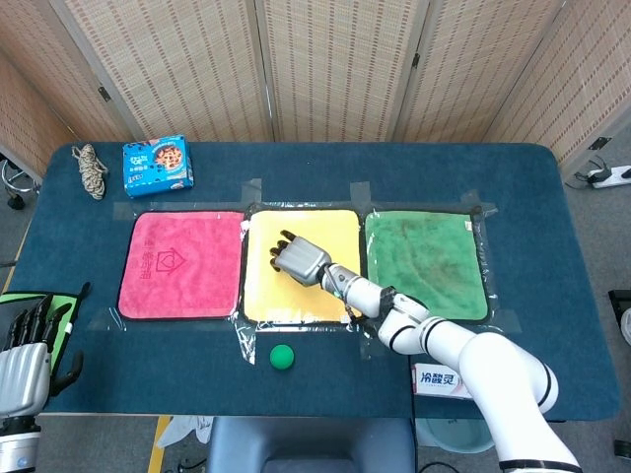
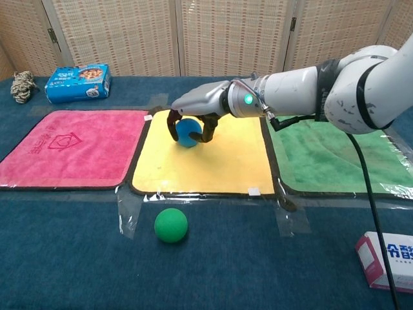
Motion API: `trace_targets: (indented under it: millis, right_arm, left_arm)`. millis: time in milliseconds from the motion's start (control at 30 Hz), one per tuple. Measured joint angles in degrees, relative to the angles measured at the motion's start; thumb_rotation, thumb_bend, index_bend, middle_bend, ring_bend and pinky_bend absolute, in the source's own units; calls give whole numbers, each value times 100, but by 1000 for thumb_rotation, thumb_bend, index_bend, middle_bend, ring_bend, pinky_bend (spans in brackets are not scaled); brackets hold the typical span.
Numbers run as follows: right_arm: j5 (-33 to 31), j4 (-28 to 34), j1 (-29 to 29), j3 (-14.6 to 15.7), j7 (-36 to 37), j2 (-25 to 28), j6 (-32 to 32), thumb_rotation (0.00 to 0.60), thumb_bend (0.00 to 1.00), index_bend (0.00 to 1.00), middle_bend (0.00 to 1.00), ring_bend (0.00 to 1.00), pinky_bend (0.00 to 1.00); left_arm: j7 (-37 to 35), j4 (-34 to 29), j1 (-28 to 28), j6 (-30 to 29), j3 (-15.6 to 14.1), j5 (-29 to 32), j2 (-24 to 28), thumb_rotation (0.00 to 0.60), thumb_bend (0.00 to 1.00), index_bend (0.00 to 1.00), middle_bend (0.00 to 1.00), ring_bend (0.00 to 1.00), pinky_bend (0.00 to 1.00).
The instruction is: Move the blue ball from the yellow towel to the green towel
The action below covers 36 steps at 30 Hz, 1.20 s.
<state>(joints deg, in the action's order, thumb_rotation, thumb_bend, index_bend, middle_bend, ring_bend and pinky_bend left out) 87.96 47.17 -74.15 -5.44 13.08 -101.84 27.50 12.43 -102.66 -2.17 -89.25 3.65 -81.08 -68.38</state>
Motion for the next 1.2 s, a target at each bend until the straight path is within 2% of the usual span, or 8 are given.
trace_targets:
  millis: [200,367,467,533,767,967,1100,1200]
  right_arm:
    - [46,534,246,200,-12,538,171,600,656,328,212,193,0]
    - [12,1340,622,369,-106,1372,439,600,656,328,221,215,0]
    - [-57,1786,873,412,-240,1803,701,600,656,328,223,216,0]
    - [-139,1944,963,382,-357,1893,826,600,656,328,223,215,0]
    - [-209,1734,787,226,-521,1433,668,600,657,323,196,179,0]
    - [-288,1222,490,70,-573,923,357,600,653,233,98,120,0]
    - [-362,974,340,-26,-602,704,191,600,546,218,83,107,0]
    - [-427,869,253,-54,-629,594,17,600,543,218,85,106,0]
  left_arm:
    - [-88,74,37,-22,-1,11,2,600,471,158,19,18,0]
    - [-175,160,40,20,17,68,-27,600,471,158,19,17,0]
    - [-182,179,17,44,43,77,-40,600,471,158,19,17,0]
    - [-171,170,2,49,56,64,-52,600,471,158,19,18,0]
    - [-132,141,26,42,42,79,-49,600,471,158,19,17,0]
    - [-131,132,65,9,26,83,-34,600,471,158,19,18,0]
    - [-129,130,74,7,22,78,-31,600,471,158,19,17,0]
    - [-132,132,80,10,19,80,-36,600,471,158,19,18,0]
